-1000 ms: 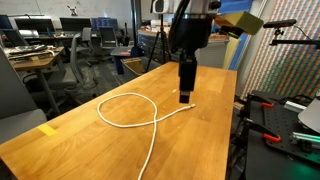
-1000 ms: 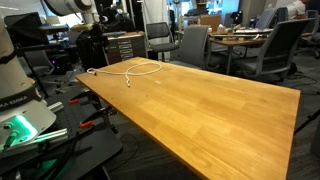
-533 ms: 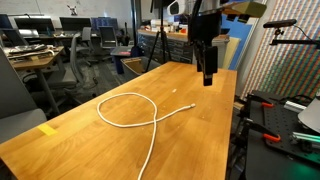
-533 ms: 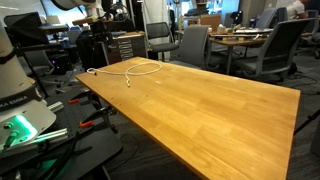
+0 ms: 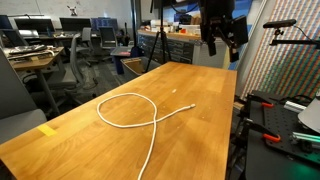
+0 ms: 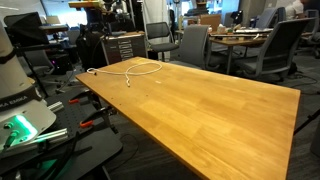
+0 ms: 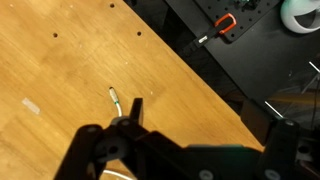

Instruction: Tie a knot using the white rope on the table

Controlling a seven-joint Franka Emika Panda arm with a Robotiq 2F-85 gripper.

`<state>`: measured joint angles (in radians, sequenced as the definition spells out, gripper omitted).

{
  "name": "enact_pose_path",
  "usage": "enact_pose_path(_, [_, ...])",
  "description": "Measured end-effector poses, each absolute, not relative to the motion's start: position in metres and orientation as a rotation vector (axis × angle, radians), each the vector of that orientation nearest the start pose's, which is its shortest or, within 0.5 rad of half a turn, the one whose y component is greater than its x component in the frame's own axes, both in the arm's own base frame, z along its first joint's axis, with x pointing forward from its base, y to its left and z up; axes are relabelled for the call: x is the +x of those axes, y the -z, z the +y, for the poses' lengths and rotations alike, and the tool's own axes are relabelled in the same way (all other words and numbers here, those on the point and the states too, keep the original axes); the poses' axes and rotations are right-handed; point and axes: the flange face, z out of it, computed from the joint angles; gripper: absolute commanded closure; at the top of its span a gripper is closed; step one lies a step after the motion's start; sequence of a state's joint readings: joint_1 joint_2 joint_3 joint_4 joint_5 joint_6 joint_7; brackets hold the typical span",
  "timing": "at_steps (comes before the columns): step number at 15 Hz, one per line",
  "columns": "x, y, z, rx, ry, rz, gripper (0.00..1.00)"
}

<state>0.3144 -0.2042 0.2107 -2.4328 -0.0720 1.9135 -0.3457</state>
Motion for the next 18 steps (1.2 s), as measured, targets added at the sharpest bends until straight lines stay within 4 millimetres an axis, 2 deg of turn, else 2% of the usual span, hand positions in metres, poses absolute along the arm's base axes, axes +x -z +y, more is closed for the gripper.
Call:
enact_pose_path(4, [0.367, -0.349, 0.208, -2.917, -0.503, -1.409, 0.0])
enact_pose_path(8, [0.395, -0.319, 0.209, -2.926, -0.213, -1.401, 0.0])
enact_pose_path(10, [0.411, -0.297, 0.199, -2.928, -0.166, -1.346, 0.0])
enact_pose_path(14, [0.444, -0.254, 0.158, -2.952, -0.21, -1.181, 0.0])
enact_pose_path(16, [0.457, -0.244, 0.142, -2.932, -0.218, -1.128, 0.0])
enact_pose_path(18, [0.462, -0.244, 0.138, -2.91, -0.209, -1.117, 0.0])
